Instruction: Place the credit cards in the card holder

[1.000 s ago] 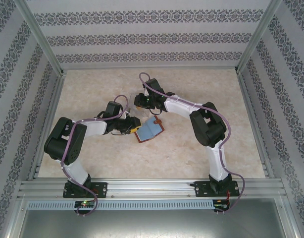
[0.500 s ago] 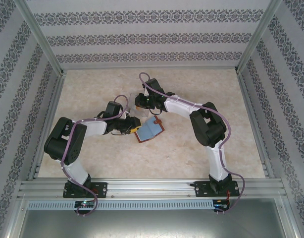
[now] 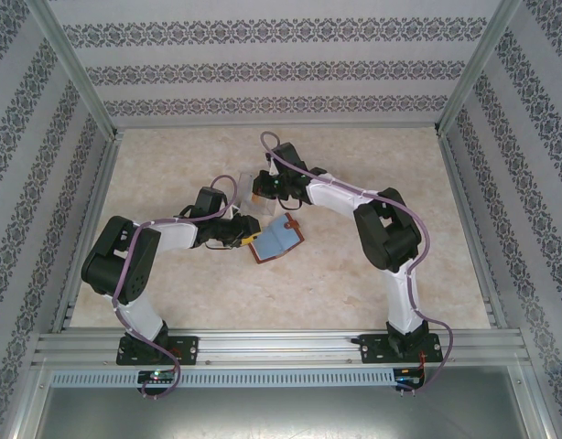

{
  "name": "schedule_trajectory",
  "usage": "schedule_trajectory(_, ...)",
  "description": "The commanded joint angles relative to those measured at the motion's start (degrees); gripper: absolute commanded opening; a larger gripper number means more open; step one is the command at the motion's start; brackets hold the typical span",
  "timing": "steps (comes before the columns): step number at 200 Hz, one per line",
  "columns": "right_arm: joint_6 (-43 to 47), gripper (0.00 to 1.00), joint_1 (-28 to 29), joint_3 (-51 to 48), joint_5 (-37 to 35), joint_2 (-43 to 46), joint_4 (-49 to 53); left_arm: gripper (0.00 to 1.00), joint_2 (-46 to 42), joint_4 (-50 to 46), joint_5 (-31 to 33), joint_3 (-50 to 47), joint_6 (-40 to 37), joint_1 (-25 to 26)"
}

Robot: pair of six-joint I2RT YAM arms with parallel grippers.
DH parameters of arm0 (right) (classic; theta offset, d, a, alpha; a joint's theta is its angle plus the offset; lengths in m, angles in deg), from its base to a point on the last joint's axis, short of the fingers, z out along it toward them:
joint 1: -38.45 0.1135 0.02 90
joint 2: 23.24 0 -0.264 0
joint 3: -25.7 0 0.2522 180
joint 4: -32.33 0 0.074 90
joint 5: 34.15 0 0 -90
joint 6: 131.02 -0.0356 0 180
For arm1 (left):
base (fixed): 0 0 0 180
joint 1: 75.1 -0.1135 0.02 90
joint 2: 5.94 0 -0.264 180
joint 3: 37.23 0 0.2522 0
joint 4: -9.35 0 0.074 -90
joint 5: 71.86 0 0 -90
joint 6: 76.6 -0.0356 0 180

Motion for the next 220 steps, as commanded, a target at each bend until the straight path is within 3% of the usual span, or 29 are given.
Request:
schedule_trajectory(1, 1.24, 0.0, -0.73, -0.61, 0.89, 3.66, 0.59, 0.37, -0.26, -1.56, -1.3, 1.13, -0.56, 0.71)
schedule_trajectory(20, 1.37, 0.01, -1.05, -0.91, 0.42, 4.13, 0.86, 0.37, -0.31, -1.7, -1.29, 1.29, -0.47, 0.76)
schedule_trajectory(55, 0.47, 0.51, 0.14, 0.97, -3.86, 2.82, 4.91, 0.37, -1.03, -2.67, -1.34, 1.41, -0.87, 0.62)
schedule_trajectory(74, -0.51, 0.62, 2.29, 4.45, -8.66, 1.36, 9.68, 0.37, -2.76, -5.86, -0.57, 0.92, -2.6, -0.02)
schedule_trajectory(111, -4.52, 0.67, 5.05, 13.14, -15.86, -3.7, 17.79, 0.38, -4.01, -7.02, -0.89, -0.09, -3.9, -0.86)
schedule_trajectory(142, -3.63, 0.67, 7.06, 23.8, -25.12, -8.99, 29.25, 0.38, -3.46, -5.93, -1.8, 0.01, -3.82, -1.13)
schedule_trajectory(167, -2.75, 0.68, 8.6, 26.75, -32.01, -10.02, 32.87, 0.38, -1.99, -3.75, -3.27, -0.29, -3.0, -1.13)
schedule_trajectory(220, -2.89, 0.69, 9.09, 30.25, -32.78, -13.06, 34.28, 0.38, -0.85, -2.49, -3.93, -0.71, -3.18, -1.16)
